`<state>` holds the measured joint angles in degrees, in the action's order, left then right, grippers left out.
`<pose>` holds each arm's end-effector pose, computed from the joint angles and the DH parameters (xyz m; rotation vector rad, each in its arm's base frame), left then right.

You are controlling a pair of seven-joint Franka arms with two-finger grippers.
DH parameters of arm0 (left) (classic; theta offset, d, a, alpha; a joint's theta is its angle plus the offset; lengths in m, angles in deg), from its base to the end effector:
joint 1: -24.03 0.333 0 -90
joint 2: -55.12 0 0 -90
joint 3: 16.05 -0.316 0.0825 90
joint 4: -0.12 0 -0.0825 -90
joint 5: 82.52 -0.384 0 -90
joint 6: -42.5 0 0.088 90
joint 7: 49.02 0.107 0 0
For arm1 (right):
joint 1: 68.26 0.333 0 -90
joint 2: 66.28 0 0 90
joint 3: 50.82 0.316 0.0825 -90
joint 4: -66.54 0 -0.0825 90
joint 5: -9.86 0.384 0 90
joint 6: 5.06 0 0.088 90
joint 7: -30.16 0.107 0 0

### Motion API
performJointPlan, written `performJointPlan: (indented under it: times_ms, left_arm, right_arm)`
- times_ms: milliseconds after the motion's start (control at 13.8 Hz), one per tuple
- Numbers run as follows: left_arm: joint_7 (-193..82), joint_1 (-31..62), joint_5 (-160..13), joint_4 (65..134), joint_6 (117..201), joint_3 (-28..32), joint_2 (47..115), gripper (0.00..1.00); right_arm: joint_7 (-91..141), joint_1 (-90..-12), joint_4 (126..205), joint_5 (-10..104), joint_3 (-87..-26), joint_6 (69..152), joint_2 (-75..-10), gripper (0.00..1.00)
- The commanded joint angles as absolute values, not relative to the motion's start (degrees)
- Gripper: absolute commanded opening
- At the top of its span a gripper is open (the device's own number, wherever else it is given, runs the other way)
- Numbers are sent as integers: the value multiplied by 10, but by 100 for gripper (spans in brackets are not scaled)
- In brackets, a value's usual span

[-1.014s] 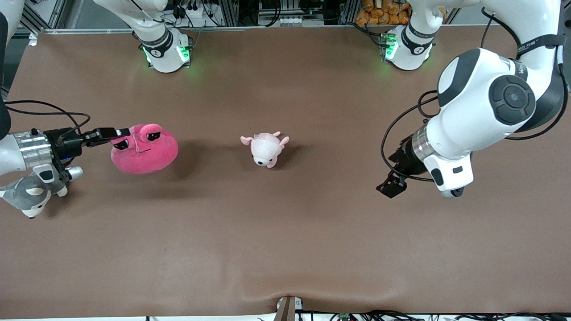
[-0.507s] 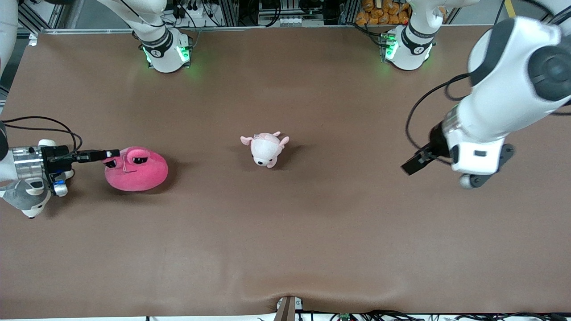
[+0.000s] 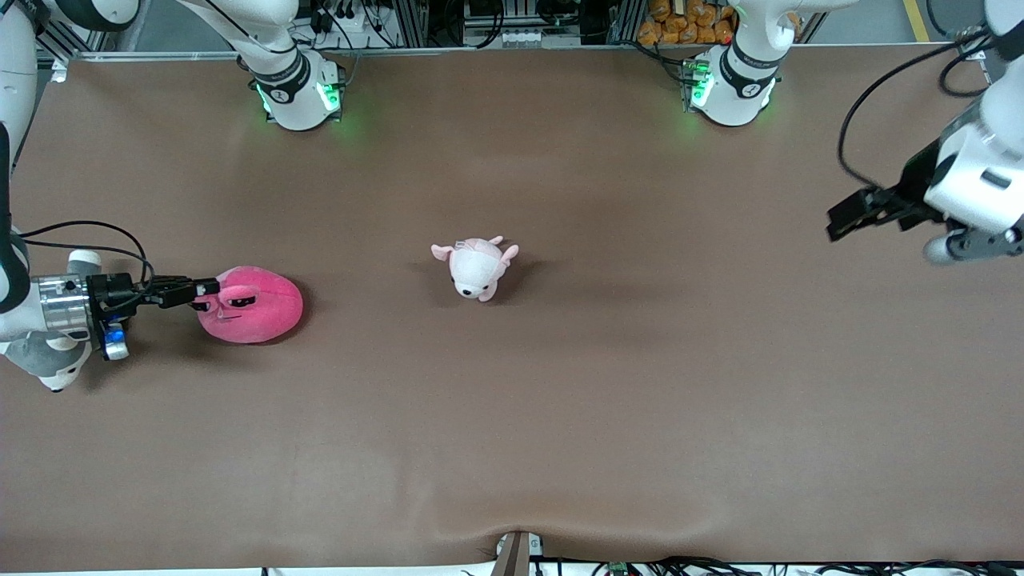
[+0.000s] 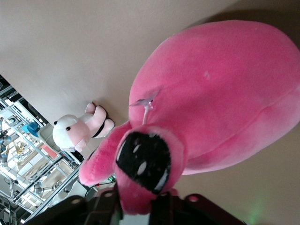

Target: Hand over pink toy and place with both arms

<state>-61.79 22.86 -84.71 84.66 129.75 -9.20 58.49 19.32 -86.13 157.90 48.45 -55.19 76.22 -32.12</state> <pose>0.5636 -0.0729 0.6323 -3.1061 -0.1316 0.0082 0.5937 -0.1566 0.2730 -2.2114 0.4204 0.6481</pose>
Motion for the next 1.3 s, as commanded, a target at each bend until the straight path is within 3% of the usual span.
performJointPlan:
  times_ms: [0,290,434,869,1231]
  left_arm:
    - [-541,229,-847,913,1274,-98,520,100]
    - [-550,230,-847,926,1249,-96,497,100]
    - [-549,230,-846,931,1246,-95,485,100]
    - [-552,243,-846,950,1247,-98,451,100]
    - [-552,258,-848,929,1271,-98,476,100]
  right_arm:
    - [198,-878,1551,463,-540,756,-323,100]
    - [196,-887,1478,386,-539,719,-345,100]
    - [175,-873,1471,320,-535,725,-394,100]
    - [171,-736,1478,163,-535,778,-530,100]
    - [179,-701,1596,131,-535,838,-655,100]
